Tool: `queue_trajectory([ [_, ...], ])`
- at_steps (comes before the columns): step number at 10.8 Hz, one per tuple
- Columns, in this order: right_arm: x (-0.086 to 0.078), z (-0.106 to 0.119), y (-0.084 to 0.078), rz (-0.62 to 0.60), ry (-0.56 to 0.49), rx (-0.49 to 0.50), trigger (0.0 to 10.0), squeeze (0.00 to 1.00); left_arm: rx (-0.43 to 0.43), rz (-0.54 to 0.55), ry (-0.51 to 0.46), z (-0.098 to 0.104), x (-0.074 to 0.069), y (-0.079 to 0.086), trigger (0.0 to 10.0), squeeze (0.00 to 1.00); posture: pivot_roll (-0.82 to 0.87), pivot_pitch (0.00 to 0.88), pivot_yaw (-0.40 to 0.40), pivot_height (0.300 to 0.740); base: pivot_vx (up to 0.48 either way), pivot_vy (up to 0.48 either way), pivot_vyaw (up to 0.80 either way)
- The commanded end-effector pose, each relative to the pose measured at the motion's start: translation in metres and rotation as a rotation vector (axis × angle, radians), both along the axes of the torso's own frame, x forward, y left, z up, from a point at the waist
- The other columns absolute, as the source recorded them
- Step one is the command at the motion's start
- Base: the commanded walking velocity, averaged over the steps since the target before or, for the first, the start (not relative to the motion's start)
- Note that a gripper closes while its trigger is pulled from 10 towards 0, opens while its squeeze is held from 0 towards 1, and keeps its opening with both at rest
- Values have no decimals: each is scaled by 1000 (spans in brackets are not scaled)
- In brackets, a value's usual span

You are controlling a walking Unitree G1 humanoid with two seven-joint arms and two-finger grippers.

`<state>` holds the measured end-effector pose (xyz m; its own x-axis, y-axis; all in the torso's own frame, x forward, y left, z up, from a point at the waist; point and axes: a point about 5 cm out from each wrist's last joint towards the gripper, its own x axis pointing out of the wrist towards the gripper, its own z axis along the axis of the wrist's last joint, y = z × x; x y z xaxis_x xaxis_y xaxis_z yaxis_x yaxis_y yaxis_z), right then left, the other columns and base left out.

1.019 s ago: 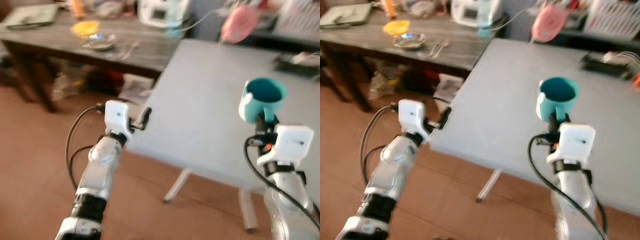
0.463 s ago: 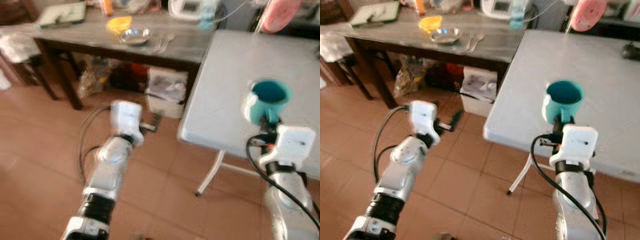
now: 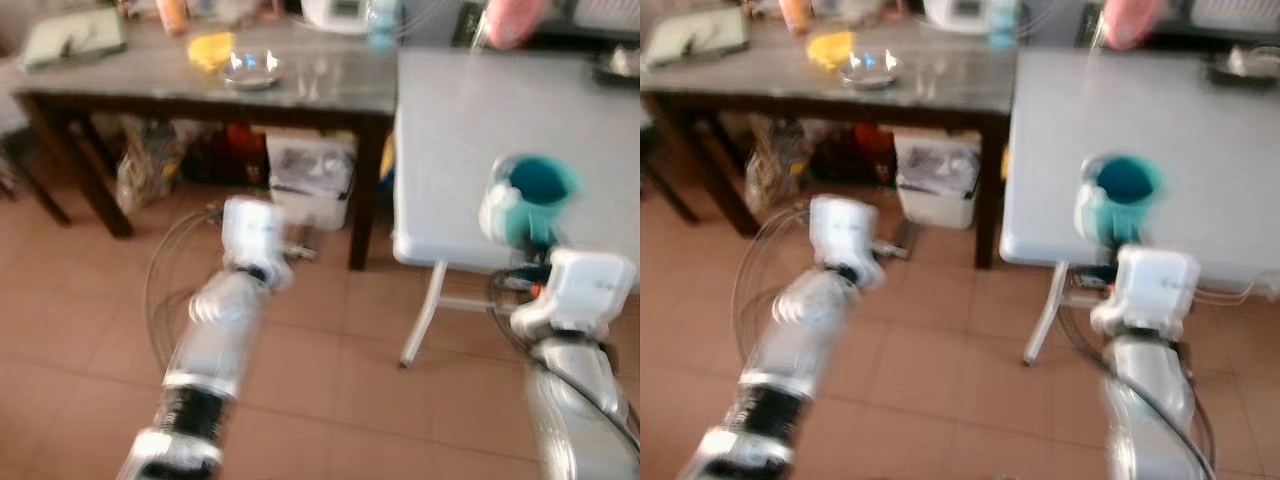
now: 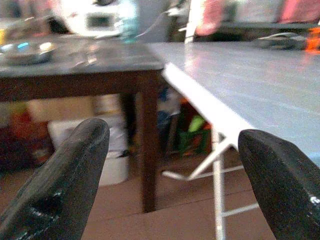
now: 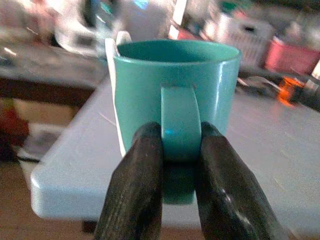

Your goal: Setting the table

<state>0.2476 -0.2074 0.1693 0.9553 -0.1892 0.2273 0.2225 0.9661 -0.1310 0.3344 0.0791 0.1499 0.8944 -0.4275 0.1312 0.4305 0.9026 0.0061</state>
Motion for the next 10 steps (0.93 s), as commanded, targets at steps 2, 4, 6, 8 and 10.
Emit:
queue_trajectory([
  [2,1,7,6,18,-39,-1,10000,0,4,21,-30,7,2,10,10000,0,105,122,21,740,0,0,0],
  [4,1,7,6,21,-41,-13,10000,0,-6,9,-36,8,1,9,10000,0,104,117,18,740,0,0,0],
  [6,2,8,5,25,-46,-21,10000,0,-7,11,-40,8,1,9,10000,0,106,112,16,740,0,0,0],
  [8,3,8,5,28,-49,-29,10000,0,-5,7,-42,7,1,8,10000,0,106,108,17,740,0,0,0],
  [10,4,9,6,36,-50,-44,10000,0,-12,-8,-45,8,1,6,10000,0,105,102,19,740,0,0,0],
])
